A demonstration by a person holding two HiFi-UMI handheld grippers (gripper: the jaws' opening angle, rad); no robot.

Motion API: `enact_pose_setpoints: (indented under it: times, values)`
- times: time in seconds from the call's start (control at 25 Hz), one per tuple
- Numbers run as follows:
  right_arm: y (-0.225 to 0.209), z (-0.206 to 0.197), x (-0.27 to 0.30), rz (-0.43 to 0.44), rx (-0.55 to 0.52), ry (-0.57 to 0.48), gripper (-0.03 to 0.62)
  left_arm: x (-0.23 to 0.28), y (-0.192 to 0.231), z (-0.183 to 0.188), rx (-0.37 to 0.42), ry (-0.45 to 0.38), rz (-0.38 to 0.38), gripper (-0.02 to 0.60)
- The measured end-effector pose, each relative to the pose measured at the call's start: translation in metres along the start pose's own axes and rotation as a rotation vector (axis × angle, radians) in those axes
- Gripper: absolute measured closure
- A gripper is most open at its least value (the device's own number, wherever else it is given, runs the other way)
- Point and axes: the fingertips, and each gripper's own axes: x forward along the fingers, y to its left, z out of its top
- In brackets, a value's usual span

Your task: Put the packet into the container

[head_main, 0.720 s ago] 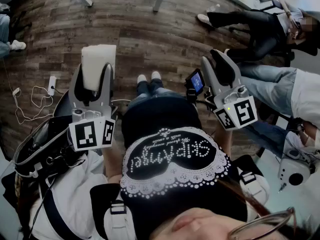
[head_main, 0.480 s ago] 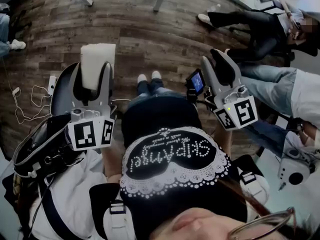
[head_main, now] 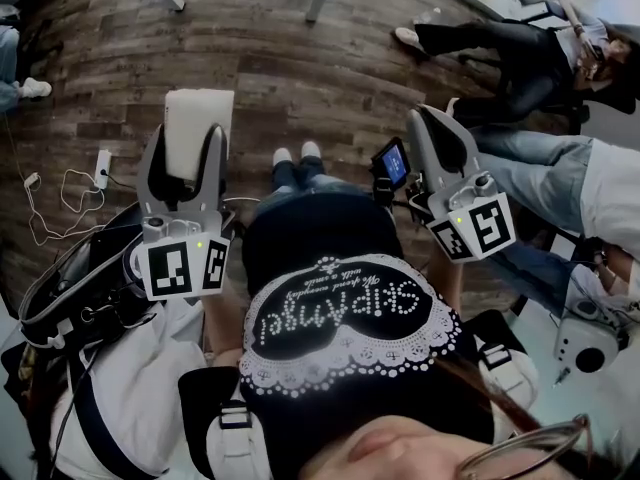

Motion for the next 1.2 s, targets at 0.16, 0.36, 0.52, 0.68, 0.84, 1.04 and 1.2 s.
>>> enact_pose_setpoints:
  times: [0.16,0.36,0.52,0.68,0.84,1.04,1.2]
  values:
    - [-0.007,0.002,-0.002,0.017,0.006,-0.016,0.592,0.003,-0.008,0.000,0.004,-0.003,0.007,0.304]
    - [-0.031,-0.005,-0.008,0.022,0.024,-0.008,0.592,0.015,-0.032,-0.002,0.012,-0.007,0.009,0.305]
    - [-0.043,-0.007,-0.008,0.059,0.030,-0.031,0.592,0.030,-0.053,-0.009,0.011,-0.009,-0.003,0.306]
    - [-0.051,-0.009,-0.005,0.086,0.028,-0.043,0.592,0.038,-0.065,-0.011,0.008,-0.016,-0.009,0.307]
    - [-0.056,-0.008,0.003,0.098,0.032,-0.041,0.592,0.046,-0.065,-0.009,0.006,-0.021,-0.007,0.307]
    - [-0.059,-0.012,0.026,0.107,0.035,-0.010,0.592,0.066,-0.048,-0.009,-0.005,-0.014,-0.008,0.307]
    - [-0.060,-0.005,0.060,0.098,0.038,0.004,0.592,0.092,-0.023,-0.001,-0.017,-0.009,-0.014,0.305]
